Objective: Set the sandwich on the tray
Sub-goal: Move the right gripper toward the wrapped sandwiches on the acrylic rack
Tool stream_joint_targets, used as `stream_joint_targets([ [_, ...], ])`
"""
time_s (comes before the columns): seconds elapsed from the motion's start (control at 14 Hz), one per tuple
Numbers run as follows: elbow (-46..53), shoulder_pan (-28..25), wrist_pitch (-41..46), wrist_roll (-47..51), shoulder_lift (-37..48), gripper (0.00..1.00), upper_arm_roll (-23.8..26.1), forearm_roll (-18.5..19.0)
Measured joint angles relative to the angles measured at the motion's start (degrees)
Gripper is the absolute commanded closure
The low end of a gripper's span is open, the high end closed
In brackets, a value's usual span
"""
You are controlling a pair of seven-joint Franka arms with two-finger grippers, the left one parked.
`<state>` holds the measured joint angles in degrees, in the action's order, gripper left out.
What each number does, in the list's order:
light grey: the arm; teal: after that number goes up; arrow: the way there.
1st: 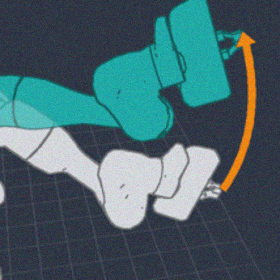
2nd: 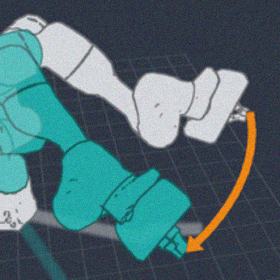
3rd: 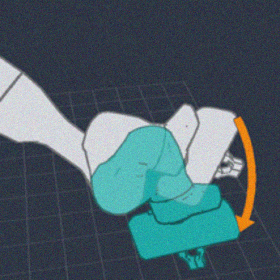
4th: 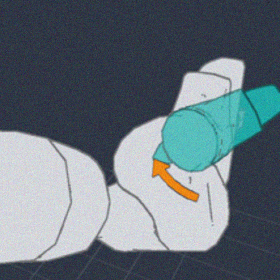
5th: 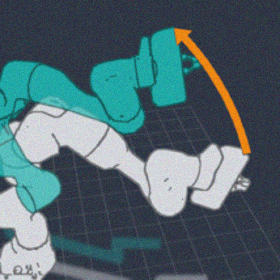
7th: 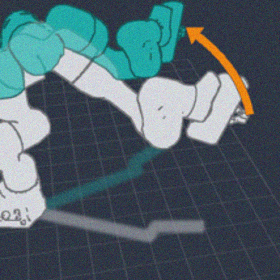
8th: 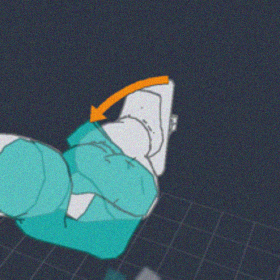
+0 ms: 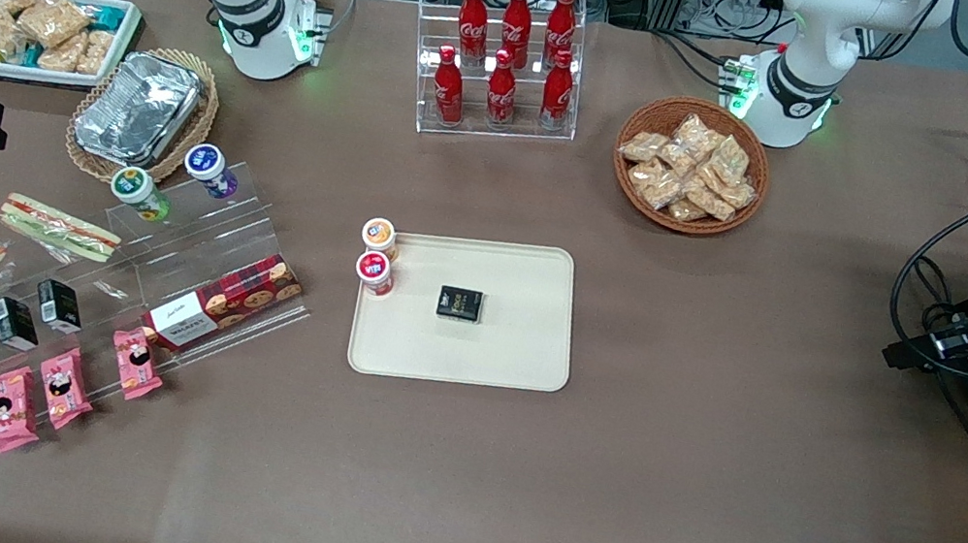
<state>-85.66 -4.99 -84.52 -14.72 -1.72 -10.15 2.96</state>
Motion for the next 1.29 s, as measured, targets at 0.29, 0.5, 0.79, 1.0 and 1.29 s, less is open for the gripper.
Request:
stream_joint_targets([
  [0.29, 0.04, -0.09, -0.02, 0.0, 0.02, 0.02, 0.23, -0.21],
  [0.5, 0.36, -0.09, -0.63, 0.07, 0.26, 0.02, 0.13, -5.03],
  [0.79, -0.6, 3.37, -3.22, 0.25, -0.41, 0.02, -1.93, -5.91],
  [1.0, -1.34, 5.89, -4.63, 0.13, -1.67, 0.02, -2.35, -6.35],
  [1.29, -1.49, 8.18, -7.94, 0.3, -3.35, 0.02, -2.47, -6.35],
])
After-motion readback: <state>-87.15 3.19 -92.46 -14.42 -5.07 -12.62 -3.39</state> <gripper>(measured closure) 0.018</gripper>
